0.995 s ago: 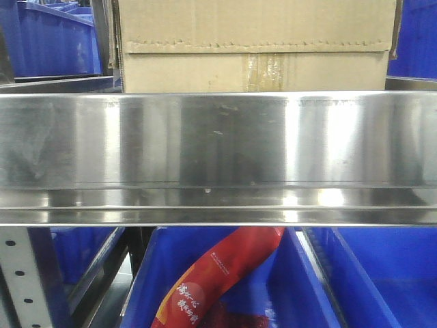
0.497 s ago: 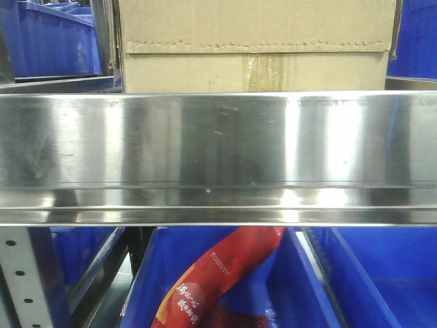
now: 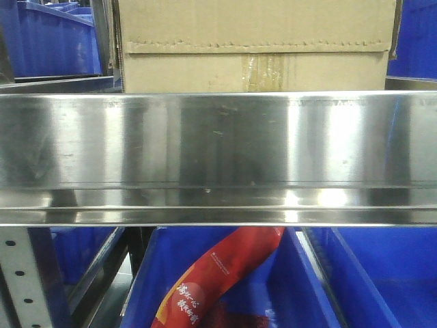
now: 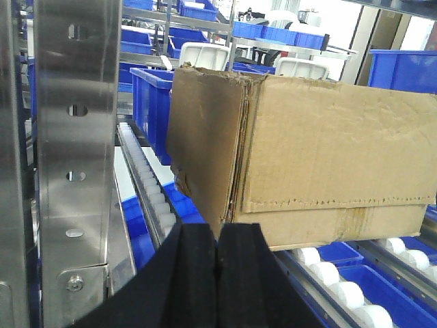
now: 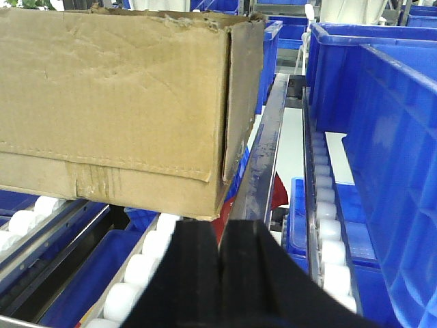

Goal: Stack two boxes on right shelf middle

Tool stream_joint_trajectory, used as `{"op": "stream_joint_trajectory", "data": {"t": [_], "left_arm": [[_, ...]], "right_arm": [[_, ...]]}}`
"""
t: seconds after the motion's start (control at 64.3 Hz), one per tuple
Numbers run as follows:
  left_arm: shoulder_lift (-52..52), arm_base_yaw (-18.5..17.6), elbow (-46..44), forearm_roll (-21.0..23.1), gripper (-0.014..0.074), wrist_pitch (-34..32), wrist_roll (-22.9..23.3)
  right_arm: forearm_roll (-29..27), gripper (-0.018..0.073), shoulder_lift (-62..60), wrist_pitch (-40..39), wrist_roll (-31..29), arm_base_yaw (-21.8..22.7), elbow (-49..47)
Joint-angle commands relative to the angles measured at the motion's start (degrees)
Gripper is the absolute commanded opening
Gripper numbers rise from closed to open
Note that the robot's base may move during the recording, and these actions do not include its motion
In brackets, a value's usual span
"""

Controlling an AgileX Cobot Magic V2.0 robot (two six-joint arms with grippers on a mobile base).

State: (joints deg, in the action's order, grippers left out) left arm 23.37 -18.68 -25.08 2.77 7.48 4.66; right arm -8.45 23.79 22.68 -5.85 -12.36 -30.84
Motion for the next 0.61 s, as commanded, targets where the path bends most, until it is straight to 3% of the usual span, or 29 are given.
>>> {"op": "stream_joint_trajectory", "data": {"t": [0.0, 0.28, 0.404, 0.591], "left_arm": [[-0.2, 0.1, -0.1, -0.2, -0.0111, -1.0, 0.1], [-0.7, 0.6, 0.4, -1.1, -0.0111, -1.3, 0.1], [-4.8, 5.1, 2.6, -6.9, -0.0111, -1.3, 0.1], [-14.8, 11.8, 11.6, -7.3, -0.0111, -1.3, 0.1]], "right_arm": [[0.6, -0.0162, -0.4, -1.7, -0.1, 0.1, 0.1], [0.6, -0.0162, -0.4, -1.7, -0.1, 0.1, 0.1], [0.6, -0.0162, -0.4, -1.7, -0.1, 0.1, 0.1], [0.6, -0.0162, -0.4, -1.7, -0.1, 0.1, 0.1]]}}
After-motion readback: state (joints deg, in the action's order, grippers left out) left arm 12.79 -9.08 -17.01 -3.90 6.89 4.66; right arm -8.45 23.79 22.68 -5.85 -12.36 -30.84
